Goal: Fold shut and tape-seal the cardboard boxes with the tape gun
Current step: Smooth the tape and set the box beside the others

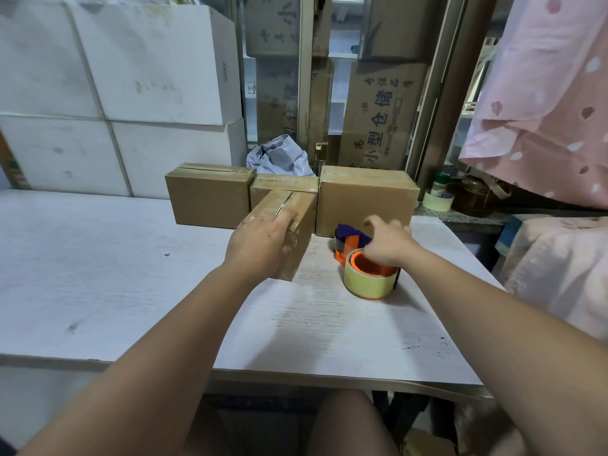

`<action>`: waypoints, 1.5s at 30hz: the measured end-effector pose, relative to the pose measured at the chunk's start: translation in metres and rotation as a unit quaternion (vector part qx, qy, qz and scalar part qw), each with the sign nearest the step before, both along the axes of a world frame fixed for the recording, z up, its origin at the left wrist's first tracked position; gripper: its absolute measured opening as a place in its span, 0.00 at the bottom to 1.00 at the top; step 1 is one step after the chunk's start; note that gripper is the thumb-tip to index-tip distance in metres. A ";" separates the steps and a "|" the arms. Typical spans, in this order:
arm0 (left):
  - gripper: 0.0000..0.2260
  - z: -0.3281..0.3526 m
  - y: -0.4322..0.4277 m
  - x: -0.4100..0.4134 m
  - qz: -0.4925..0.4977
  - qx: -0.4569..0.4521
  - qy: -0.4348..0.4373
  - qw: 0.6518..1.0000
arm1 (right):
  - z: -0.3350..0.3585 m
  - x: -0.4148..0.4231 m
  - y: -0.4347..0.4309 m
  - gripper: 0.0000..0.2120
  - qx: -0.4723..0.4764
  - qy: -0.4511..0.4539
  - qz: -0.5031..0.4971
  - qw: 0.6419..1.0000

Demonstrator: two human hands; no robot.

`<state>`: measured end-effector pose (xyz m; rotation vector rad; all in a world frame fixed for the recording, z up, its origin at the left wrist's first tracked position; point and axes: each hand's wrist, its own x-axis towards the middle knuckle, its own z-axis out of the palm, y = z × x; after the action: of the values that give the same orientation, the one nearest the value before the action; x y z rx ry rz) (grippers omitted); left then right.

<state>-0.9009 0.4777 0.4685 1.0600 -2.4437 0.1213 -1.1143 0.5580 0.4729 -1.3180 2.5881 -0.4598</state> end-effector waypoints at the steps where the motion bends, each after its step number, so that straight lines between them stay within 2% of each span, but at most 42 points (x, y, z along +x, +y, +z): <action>1: 0.20 -0.001 0.000 -0.001 0.006 -0.004 0.004 1.000 | 0.003 0.007 -0.001 0.30 -0.070 -0.005 0.027 0.997; 2: 0.18 -0.001 0.000 -0.002 0.013 -0.007 0.006 1.000 | 0.006 0.016 -0.003 0.29 -0.129 -0.006 0.061 0.990; 4: 0.16 -0.002 0.000 -0.004 0.024 -0.013 0.006 1.000 | 0.011 0.035 -0.008 0.27 -0.187 0.014 0.138 0.973; 8: 0.15 -0.001 -0.001 -0.003 0.022 -0.038 -0.017 0.999 | 0.008 0.057 -0.024 0.27 -0.189 0.062 0.231 0.952; 17: 0.14 0.007 -0.002 0.006 0.001 -0.067 -0.040 0.997 | -0.008 0.060 -0.030 0.28 -0.204 0.034 0.264 0.942; 20: 0.14 0.006 -0.003 0.008 -0.012 -0.081 -0.058 0.995 | -0.009 0.056 -0.031 0.24 -0.193 0.059 0.271 0.941; 25: 0.21 0.002 -0.001 0.011 -0.033 -0.103 -0.076 0.991 | -0.006 0.053 -0.034 0.18 -0.189 0.099 0.258 0.942; 27: 0.23 -0.002 -0.003 0.012 -0.057 -0.088 -0.045 0.993 | -0.005 0.054 -0.036 0.17 -0.198 0.111 0.250 0.941; 30: 0.24 -0.007 -0.008 0.017 -0.109 -0.077 0.047 0.990 | -0.002 0.054 -0.037 0.15 -0.209 0.112 0.238 0.942; 33: 0.25 -0.008 -0.016 0.023 -0.057 -0.055 0.110 0.991 | 0.001 0.052 -0.034 0.14 -0.208 0.077 0.224 0.949; 35: 0.27 -0.006 -0.018 0.028 -0.015 0.016 0.138 0.990 | 0.002 0.052 -0.033 0.14 -0.209 0.061 0.223 0.950; 38: 0.27 -0.012 -0.016 0.035 -0.008 0.138 0.197 0.971 | 0.003 0.056 -0.032 0.15 -0.206 0.044 0.226 0.951; 41: 0.24 -0.017 -0.006 0.038 -0.004 0.156 0.257 0.954 | 0.004 0.059 -0.032 0.16 -0.205 0.021 0.228 0.952; 45: 0.22 -0.017 0.002 0.045 0.020 0.216 0.348 0.912 | 0.012 0.061 -0.029 0.17 -0.182 0.007 0.245 0.952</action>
<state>-0.8561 0.4794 0.4517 1.0846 -1.8186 -0.6984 -1.0529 0.5295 0.4844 -2.0095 2.1288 -0.8525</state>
